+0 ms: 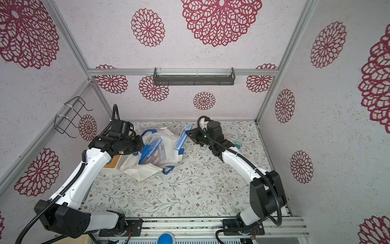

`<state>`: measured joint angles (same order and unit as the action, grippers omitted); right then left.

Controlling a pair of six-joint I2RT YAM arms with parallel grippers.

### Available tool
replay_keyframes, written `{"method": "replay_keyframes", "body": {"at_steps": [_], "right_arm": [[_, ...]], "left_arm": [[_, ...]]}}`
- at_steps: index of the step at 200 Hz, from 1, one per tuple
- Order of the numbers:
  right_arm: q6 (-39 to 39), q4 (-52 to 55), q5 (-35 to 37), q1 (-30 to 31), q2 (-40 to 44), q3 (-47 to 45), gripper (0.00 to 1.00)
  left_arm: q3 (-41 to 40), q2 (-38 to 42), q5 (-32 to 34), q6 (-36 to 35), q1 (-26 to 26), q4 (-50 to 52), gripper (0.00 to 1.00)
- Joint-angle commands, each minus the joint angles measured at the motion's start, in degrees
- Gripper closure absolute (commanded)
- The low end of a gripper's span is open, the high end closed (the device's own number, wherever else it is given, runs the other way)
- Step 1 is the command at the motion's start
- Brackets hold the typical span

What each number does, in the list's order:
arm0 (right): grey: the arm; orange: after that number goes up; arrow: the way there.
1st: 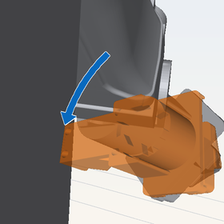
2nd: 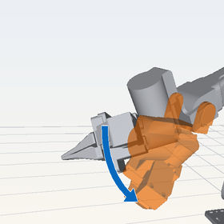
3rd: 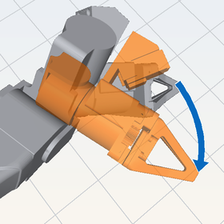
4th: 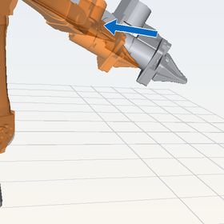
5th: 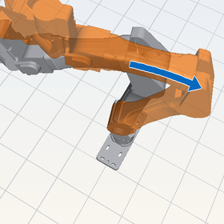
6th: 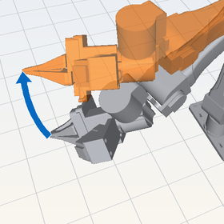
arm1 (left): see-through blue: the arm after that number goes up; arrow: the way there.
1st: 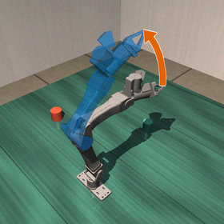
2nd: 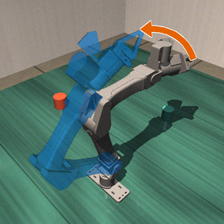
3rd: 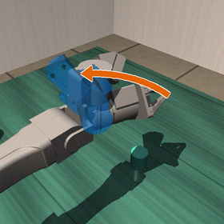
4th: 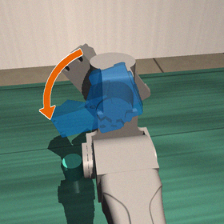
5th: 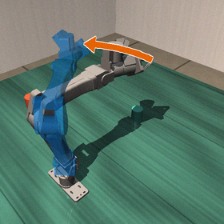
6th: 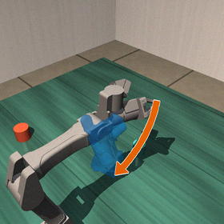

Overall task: Take out the compass set from the canvas bag
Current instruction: Pick up the compass set from the canvas bag, then place the compass set at the center of the board.

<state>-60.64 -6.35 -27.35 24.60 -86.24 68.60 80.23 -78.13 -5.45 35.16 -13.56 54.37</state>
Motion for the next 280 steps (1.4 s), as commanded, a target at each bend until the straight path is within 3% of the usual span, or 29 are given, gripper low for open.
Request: {"method": "replay_keyframes", "body": {"at_steps": [1,34,59,106,153,203,235,280], "right_arm": [[7.5,5.5,-6.5,-6.1,3.2,0.7,0.88],[20.4,19.7,-10.6,-14.8,2.7,0.8,0.88],[31.0,31.2,-5.3,-18.6,2.0,-0.1,0.88],[40.3,48.0,9.6,-21.7,-4.1,3.0,0.88],[41.5,54.9,25.5,-21.5,-11.0,8.7,0.88],[42.9,59.4,37.9,-16.9,-22.1,18.0,0.88],[43.2,62.2,42.6,-13.2,-28.8,22.4,0.87],[42.3,63.2,44.8,-9.9,-31.7,23.7,0.83]], "left_arm": [[2.4,0.1,-0.8,-0.3,0.1,-0.5,1.0],[2.9,0.1,-0.7,-1.0,0.1,-0.1,1.0],[3.1,0.2,-0.7,-1.2,0.1,0.1,1.0],[3.0,0.1,-0.8,-1.3,0.0,-0.1,1.0],[2.8,0.0,-1.0,-1.1,0.2,-0.7,1.0],[2.2,0.3,-1.3,-0.5,0.1,-1.1,1.0],[1.7,0.8,-1.3,0.0,0.2,-1.4,1.0],[1.2,1.4,-1.0,0.2,0.1,-1.3,1.0]]}}
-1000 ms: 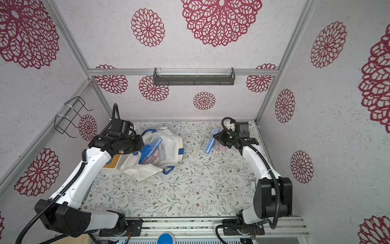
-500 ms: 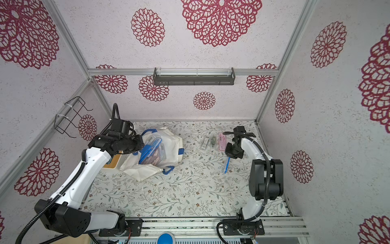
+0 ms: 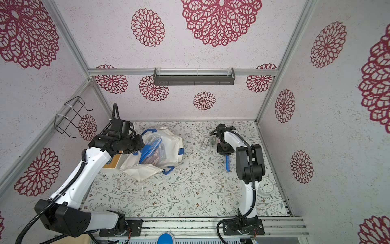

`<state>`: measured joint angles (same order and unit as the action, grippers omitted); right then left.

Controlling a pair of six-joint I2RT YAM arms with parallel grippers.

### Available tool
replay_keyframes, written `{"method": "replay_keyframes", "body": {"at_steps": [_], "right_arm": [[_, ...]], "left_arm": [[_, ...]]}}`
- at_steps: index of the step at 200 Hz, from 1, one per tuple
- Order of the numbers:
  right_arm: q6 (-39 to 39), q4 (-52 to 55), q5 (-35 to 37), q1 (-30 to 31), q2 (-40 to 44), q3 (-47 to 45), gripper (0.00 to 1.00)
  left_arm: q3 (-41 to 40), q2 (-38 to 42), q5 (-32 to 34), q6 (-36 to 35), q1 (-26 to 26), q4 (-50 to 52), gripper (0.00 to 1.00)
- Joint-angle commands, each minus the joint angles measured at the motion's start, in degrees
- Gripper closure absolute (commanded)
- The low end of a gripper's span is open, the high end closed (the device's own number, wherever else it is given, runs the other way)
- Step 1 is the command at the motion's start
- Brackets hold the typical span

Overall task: Take out the compass set from the canvas bag
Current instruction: Place the compass set at the center of the board, then pick up the compass set from the canvas bag.

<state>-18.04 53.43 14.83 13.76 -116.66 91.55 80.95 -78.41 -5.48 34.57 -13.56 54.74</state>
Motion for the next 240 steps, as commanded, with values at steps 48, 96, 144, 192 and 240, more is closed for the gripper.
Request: {"method": "replay_keyframes", "body": {"at_steps": [48,96,144,192,240], "right_arm": [[-1.5,1.9,0.7,2.6,2.4,-3.3,0.63],[-3.3,2.4,-0.2,3.5,8.9,-3.6,0.5],[-8.1,-5.0,-16.9,6.8,17.0,-1.2,0.54],[-21.0,-21.2,-30.0,18.9,18.2,-1.5,0.63],[-22.2,-25.9,-35.9,30.4,9.4,4.5,0.64]], "left_arm": [[0.7,1.4,-0.9,0.7,0.2,-1.8,1.0],[1.6,0.8,-1.0,0.3,0.2,-1.7,1.0],[1.8,0.6,-1.4,0.2,0.1,-1.4,1.0],[1.9,0.6,-1.7,0.5,0.0,-1.5,1.0],[2.1,0.1,-1.2,1.1,0.1,-1.4,1.0]]}}
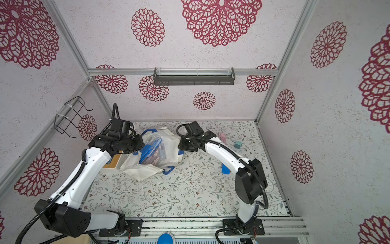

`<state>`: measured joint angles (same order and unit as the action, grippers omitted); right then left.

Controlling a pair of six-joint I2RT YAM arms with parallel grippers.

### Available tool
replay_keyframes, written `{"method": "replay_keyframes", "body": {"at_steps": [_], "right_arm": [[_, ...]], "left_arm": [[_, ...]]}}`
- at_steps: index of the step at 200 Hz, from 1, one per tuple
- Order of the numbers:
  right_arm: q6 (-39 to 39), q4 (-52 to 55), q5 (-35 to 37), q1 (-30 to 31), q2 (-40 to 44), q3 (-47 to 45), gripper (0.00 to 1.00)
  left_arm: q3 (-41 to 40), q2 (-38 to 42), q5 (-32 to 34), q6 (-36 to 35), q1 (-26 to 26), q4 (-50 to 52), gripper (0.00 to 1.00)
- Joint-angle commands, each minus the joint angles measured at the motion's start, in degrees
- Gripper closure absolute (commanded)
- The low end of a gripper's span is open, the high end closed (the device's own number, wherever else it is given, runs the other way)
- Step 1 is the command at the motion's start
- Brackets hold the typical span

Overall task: Take out the compass set from the canvas bag
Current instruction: Pick up the compass set from the canvas bag.

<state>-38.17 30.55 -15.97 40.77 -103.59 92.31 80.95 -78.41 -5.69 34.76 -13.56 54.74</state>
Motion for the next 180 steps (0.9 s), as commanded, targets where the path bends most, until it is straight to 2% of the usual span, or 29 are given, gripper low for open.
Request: {"method": "replay_keyframes", "body": {"at_steps": [1,29,71,117,180], "right_arm": [[-2.0,-3.0,-5.2,3.6,-3.9,3.9,0.64],[-0.9,-2.2,-9.8,7.2,-7.5,5.9,0.7],[-0.1,-2.8,-14.3,11.1,-8.8,5.8,0.72],[0.6,-3.4,-19.0,13.9,-8.2,5.8,0.73],[-0.6,-4.1,-18.7,16.9,-10.4,7.4,0.73]], "left_arm": [[2.1,0.1,-1.0,0.9,0.1,-1.4,1.0],[3.6,-1.4,0.5,0.5,0.1,0.0,1.0],[7.1,-4.3,3.7,-0.5,0.1,2.9,1.0],[11.1,-7.7,4.2,-0.7,-0.2,3.8,1.0],[15.1,-10.3,1.7,-1.3,-2.6,2.6,1.0]]}}
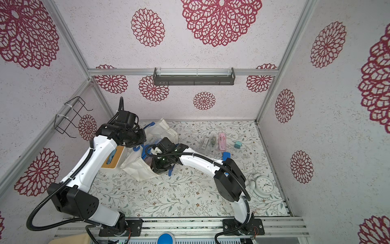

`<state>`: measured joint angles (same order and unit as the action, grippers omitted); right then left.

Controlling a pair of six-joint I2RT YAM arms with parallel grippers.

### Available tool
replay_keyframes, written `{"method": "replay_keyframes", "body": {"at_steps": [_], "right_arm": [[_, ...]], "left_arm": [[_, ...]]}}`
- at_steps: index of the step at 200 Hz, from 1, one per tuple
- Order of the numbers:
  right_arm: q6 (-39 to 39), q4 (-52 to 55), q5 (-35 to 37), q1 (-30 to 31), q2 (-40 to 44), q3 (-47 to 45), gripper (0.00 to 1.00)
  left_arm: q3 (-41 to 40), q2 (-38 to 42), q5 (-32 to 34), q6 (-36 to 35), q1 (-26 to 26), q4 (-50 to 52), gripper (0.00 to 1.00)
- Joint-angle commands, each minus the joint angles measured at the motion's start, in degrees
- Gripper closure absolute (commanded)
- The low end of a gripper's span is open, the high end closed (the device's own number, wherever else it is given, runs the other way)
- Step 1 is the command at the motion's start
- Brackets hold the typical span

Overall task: Take out the compass set from the canvas bag
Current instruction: Pick up the compass set from the canvas bag.

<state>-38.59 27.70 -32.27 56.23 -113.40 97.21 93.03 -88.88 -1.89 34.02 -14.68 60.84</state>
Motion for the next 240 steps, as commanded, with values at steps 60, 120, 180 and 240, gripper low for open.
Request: {"method": "replay_keyframes", "body": {"at_steps": [60,120,180,240], "right_arm": [[-6.7,-3.4,8.0,-0.6,0.7,1.0,0.67],[-15.6,-7.4,20.9,-6.6,9.7,-8.5,0.53],[-13.1,-4.5,25.3,-6.3,3.0,-5.4,0.48],[-13.8,-8.0,25.7,-6.2,-2.8,-4.4,0.39]], "left_arm": [[0.9,2.3,-3.7,-0.4,-2.2,-4.4,1.0],[-5.2,6.2,-5.4,-0.5,-2.3,-5.7,1.0],[-7.0,6.8,-7.5,-0.4,-2.6,-5.4,1.0],[-8.8,8.1,-7.3,-0.3,-2.9,-4.6,1.0]]}}
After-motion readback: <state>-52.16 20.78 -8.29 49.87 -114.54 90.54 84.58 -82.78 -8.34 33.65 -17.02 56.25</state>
